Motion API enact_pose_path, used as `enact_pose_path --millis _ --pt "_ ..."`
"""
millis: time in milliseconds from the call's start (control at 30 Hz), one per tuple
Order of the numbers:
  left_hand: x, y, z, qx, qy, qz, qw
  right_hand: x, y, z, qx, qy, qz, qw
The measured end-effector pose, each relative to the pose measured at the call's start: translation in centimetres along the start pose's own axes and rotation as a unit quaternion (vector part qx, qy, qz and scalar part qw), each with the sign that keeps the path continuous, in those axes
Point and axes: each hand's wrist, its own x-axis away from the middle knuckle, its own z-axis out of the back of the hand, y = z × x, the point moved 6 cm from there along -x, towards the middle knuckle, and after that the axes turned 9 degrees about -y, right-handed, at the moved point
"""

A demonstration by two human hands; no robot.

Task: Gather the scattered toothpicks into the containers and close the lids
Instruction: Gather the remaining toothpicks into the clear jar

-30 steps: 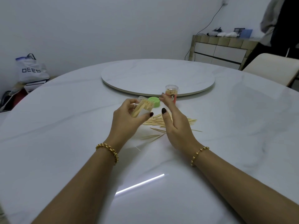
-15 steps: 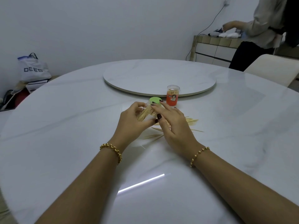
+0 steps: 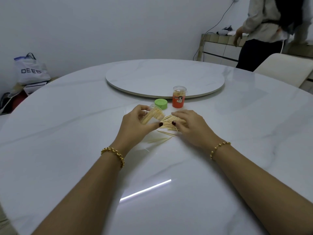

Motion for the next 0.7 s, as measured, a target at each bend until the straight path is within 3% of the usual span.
enact_pose_path --millis 100,233,533,700 --pt "0.1 -0.1 0.0 0.002 -0.001 -0.002 1.0 0.0 0.5 -0.6 0.129 -0.064 -0.026 0.989" --pt "0.1 0.0 0.0 -0.001 -0.004 -0.004 1.0 0.1 0.6 -0.3 0.189 -0.038 -0.032 0.981" --pt "0.2 0.0 -0.5 0.0 -0.009 -0.004 1.0 0.3 0.2 0.7 0.182 0.068 -0.008 0.981" --pt "0.3 0.2 -0.9 0.007 -0.012 -0.01 1.0 0.7 1.1 2.1 0.007 0.158 -0.031 0.987"
